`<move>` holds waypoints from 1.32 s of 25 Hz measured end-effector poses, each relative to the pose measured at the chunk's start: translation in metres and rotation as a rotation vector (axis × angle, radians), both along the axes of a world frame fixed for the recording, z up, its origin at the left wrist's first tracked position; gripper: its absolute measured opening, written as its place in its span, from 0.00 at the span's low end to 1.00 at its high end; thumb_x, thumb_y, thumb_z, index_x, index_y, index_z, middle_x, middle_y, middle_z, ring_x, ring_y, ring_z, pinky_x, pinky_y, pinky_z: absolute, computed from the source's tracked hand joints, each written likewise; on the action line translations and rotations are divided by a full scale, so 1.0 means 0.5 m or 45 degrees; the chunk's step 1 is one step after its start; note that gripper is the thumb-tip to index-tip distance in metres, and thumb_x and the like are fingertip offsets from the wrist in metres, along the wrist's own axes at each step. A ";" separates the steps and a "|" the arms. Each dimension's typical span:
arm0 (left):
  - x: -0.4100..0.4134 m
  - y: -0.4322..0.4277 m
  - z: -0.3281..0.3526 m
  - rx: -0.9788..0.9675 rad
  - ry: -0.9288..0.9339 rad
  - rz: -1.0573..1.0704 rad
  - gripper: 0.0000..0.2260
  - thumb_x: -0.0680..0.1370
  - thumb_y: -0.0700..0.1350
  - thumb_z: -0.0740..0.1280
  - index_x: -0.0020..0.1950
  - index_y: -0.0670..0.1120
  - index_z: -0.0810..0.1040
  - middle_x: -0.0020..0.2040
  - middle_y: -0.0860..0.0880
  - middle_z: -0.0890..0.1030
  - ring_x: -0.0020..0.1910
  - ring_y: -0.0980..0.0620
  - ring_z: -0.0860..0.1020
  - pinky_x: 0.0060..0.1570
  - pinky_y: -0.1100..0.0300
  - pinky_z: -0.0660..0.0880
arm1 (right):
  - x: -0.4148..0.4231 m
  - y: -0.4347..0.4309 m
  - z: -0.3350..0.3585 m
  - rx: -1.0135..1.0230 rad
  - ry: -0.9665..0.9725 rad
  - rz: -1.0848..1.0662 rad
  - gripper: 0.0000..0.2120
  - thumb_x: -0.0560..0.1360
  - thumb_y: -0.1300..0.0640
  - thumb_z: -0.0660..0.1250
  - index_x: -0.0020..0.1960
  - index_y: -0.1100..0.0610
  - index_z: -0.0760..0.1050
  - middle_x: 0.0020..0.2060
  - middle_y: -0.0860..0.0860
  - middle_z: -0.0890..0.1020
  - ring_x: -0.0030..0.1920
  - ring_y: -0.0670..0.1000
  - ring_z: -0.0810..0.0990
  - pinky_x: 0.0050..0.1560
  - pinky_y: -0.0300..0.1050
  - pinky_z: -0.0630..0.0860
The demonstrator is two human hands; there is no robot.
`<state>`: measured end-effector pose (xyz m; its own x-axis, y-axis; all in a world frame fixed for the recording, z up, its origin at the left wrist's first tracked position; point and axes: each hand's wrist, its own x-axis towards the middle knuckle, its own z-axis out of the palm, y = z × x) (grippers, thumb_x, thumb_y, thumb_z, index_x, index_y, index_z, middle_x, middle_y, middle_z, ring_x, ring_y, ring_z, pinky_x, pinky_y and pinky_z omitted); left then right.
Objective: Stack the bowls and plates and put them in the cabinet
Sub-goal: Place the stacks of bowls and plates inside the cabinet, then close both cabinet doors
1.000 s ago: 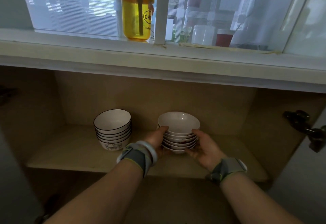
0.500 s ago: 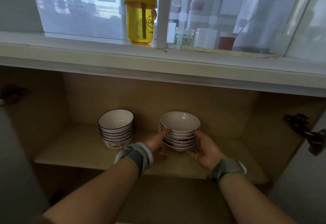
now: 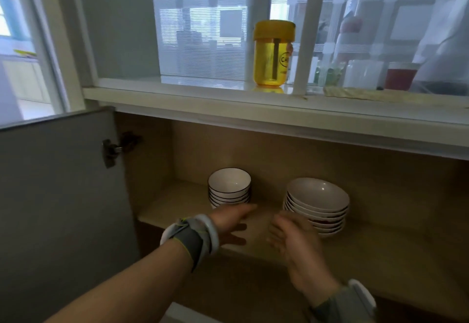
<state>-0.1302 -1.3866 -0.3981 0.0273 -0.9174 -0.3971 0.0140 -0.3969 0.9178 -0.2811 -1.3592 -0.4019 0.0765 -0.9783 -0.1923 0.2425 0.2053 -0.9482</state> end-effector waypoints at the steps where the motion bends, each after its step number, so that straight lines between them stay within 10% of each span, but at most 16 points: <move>1: 0.015 0.001 0.002 -0.005 -0.009 -0.017 0.23 0.78 0.52 0.64 0.71 0.47 0.69 0.69 0.47 0.72 0.65 0.45 0.73 0.57 0.49 0.74 | 0.022 -0.002 0.002 -0.010 0.013 0.039 0.07 0.78 0.61 0.64 0.55 0.54 0.75 0.50 0.56 0.80 0.52 0.54 0.80 0.51 0.49 0.77; 12: 0.134 0.006 0.025 -0.162 -0.039 -0.040 0.11 0.78 0.50 0.63 0.53 0.48 0.81 0.45 0.48 0.84 0.47 0.46 0.82 0.47 0.53 0.77 | 0.172 -0.023 0.045 -0.135 0.098 0.240 0.06 0.79 0.62 0.62 0.53 0.59 0.76 0.48 0.56 0.83 0.49 0.52 0.82 0.53 0.50 0.78; 21: 0.208 0.068 0.180 0.186 0.094 0.253 0.10 0.80 0.42 0.59 0.46 0.44 0.79 0.36 0.47 0.83 0.37 0.47 0.81 0.49 0.50 0.77 | 0.271 0.006 0.249 0.172 0.354 0.492 0.11 0.79 0.60 0.61 0.61 0.58 0.72 0.48 0.52 0.80 0.46 0.49 0.81 0.41 0.41 0.80; 27: 0.258 0.192 0.390 0.441 -0.015 0.429 0.11 0.77 0.42 0.63 0.55 0.39 0.78 0.41 0.43 0.80 0.35 0.48 0.79 0.29 0.60 0.77 | 0.306 0.093 0.476 0.200 0.715 0.758 0.13 0.79 0.55 0.61 0.62 0.54 0.72 0.50 0.50 0.78 0.53 0.51 0.78 0.56 0.48 0.79; 33: 0.326 0.362 0.581 0.348 -0.299 0.623 0.12 0.77 0.42 0.62 0.58 0.38 0.77 0.49 0.38 0.82 0.41 0.44 0.79 0.43 0.54 0.77 | 0.343 0.191 0.688 0.161 0.866 0.901 0.12 0.78 0.56 0.62 0.60 0.57 0.73 0.47 0.51 0.76 0.47 0.50 0.76 0.49 0.45 0.79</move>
